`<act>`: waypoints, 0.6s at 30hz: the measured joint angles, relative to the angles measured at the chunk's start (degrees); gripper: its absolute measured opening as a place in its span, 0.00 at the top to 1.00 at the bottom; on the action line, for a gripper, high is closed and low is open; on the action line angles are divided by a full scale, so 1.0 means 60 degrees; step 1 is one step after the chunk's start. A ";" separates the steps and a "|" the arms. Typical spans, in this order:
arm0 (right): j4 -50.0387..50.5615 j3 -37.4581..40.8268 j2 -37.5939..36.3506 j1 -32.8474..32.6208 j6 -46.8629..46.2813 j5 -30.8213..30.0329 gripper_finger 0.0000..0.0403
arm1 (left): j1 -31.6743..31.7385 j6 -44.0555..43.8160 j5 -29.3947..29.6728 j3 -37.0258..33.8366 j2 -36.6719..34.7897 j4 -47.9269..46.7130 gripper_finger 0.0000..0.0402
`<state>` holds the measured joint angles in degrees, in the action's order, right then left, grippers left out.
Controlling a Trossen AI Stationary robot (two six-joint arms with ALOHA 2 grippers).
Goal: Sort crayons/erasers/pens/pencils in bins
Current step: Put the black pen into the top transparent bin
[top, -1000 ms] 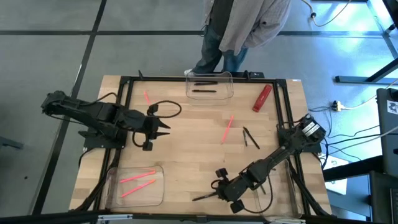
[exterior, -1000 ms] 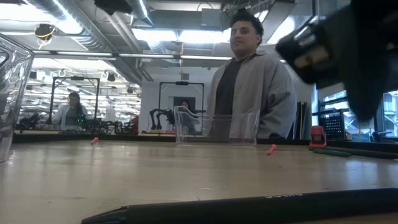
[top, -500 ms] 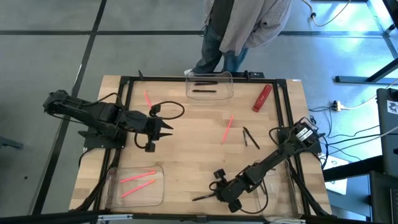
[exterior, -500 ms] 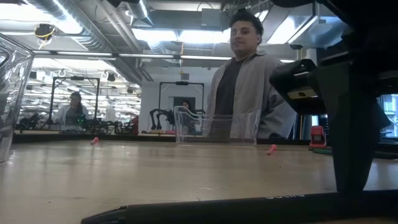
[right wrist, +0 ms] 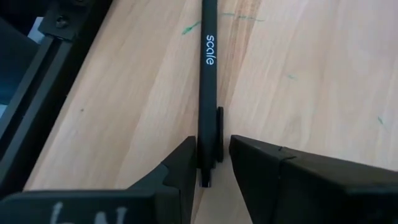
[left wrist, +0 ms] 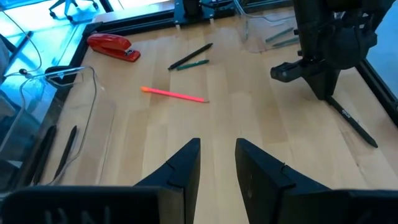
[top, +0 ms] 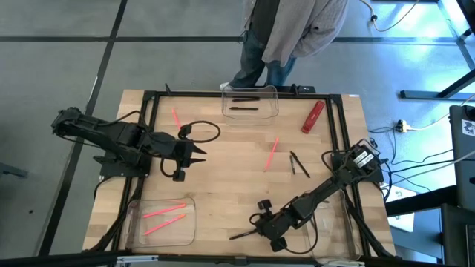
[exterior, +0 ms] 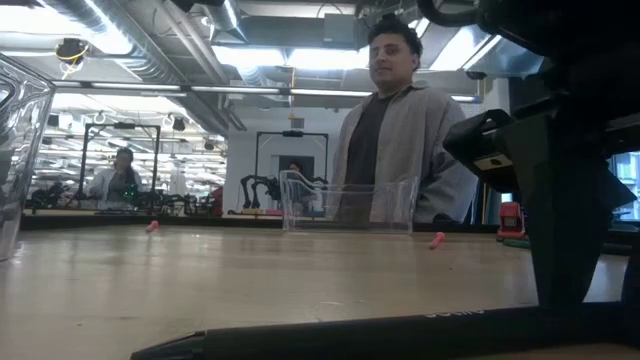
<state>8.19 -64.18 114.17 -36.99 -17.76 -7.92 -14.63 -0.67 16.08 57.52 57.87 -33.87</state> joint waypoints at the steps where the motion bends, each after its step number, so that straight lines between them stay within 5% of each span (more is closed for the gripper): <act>1: 0.0035 0.0000 0.0000 0.0002 -0.0042 -0.0006 0.74 | 0.0000 0.0047 0.0000 0.0000 0.0000 -0.0003 0.77; 18: 0.0149 0.0022 0.0011 0.0024 -0.0753 -0.0255 0.87 | -0.0054 0.0181 -0.0007 0.0000 0.0000 0.0000 0.77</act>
<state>9.08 -64.05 114.24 -36.85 -22.28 -9.45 -14.95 0.42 16.03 57.52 57.87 -33.87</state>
